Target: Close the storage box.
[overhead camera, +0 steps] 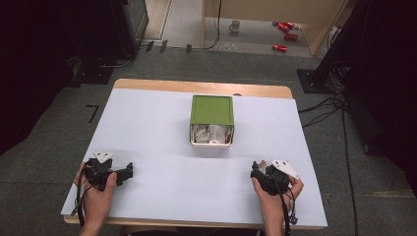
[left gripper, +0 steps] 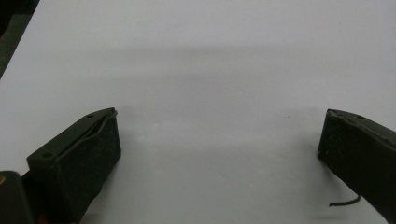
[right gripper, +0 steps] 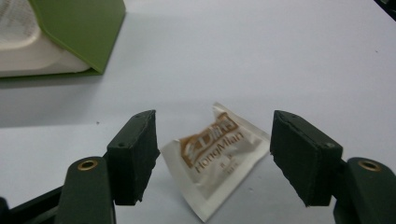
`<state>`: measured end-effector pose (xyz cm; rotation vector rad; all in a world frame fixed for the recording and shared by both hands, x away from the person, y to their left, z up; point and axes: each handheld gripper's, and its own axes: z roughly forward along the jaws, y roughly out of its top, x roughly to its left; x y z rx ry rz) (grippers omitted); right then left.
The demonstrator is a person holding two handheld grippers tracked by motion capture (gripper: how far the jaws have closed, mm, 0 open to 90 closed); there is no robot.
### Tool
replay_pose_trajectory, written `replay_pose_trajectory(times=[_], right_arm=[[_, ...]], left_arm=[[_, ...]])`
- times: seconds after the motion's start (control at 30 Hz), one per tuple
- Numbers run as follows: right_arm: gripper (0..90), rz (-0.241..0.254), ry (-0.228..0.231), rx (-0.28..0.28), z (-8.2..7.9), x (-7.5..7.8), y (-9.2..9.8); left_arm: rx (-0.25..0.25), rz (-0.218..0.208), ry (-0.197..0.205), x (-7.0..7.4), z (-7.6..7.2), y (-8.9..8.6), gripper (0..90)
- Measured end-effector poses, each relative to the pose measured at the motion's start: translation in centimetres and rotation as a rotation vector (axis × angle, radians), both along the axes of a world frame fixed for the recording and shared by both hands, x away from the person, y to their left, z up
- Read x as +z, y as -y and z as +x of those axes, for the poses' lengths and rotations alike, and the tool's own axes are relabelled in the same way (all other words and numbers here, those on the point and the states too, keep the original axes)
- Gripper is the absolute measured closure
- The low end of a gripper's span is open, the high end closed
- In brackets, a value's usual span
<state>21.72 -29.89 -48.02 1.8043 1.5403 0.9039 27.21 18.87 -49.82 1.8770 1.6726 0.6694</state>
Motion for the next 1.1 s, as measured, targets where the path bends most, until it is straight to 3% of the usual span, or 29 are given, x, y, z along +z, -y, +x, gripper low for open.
replay_pose_trajectory(times=[0.17, 0.43, 1.1], right_arm=[[33.3, 0.014, -0.011, -0.021, -0.44, -0.5, 0.89], [34.0, 0.009, 0.007, 0.01, 0.07, -0.11, 0.11], [34.3, 0.004, -0.009, -0.007, -0.12, -0.54, 0.5]], left_arm=[[0.0, 0.0, 0.0, 0.0, 0.0, 0.0, 0.0], [0.0, 0.0, 0.0, 0.0, 0.0, 0.0, 0.0], [0.0, 0.0, 0.0, 0.0, 0.0, 0.0, 0.0]])
